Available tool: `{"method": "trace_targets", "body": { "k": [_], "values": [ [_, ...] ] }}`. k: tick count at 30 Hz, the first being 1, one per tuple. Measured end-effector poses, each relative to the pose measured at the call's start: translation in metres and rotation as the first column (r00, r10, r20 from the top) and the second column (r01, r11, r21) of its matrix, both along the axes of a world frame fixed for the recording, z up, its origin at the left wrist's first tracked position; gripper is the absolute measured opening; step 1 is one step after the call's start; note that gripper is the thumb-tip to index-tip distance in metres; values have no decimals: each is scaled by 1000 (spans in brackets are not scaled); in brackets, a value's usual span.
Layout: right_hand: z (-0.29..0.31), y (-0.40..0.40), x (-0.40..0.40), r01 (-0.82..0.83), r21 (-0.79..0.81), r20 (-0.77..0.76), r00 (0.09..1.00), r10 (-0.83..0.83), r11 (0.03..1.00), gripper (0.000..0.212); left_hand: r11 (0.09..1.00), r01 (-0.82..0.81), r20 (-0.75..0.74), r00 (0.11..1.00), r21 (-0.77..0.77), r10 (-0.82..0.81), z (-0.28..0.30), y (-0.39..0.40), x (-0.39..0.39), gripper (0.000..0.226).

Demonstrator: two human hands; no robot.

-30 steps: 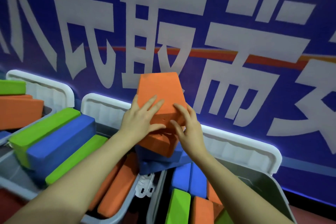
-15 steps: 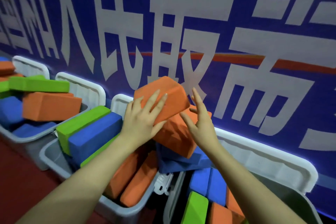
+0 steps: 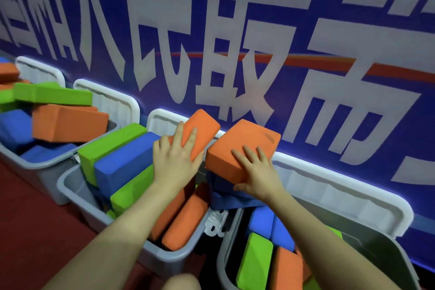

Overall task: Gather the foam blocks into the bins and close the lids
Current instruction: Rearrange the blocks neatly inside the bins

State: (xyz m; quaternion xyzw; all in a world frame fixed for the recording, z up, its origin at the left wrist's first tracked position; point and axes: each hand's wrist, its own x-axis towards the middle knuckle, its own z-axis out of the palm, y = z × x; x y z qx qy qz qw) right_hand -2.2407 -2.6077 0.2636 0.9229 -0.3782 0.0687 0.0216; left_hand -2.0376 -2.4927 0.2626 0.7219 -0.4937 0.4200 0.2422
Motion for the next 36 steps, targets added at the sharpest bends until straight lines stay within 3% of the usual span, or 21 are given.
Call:
{"method": "trace_targets", "body": {
  "k": [5, 13, 19, 27, 32, 36],
  "values": [
    [-4, 7, -7, -35, -54, 60, 997, 38, 998, 87, 1000, -5, -4, 1000, -18, 5, 3, 1, -7, 49],
    [19, 23, -55, -4, -246, 340, 936, 90, 969, 76, 998, 50, -9, 999, -47, -51, 23, -11, -46, 49],
    [37, 33, -121, 89, -204, 470, 882, 18, 975, 75, 988, 155, 13, 988, -20, -155, 44, -32, -101, 46],
    [24, 42, -207, 239, -107, 679, 726, -105, 965, 73, 945, 326, 93, 942, -13, -324, 68, -47, -181, 47],
    [16, 49, -238, 362, -53, 726, 654, -213, 930, 74, 921, 390, -2, 921, -18, -390, 72, -54, -226, 50],
    [-8, 60, -256, 433, 52, 726, 602, -332, 900, 69, 907, 417, -225, 890, 50, -397, 56, -52, -260, 50]
  ]
}}
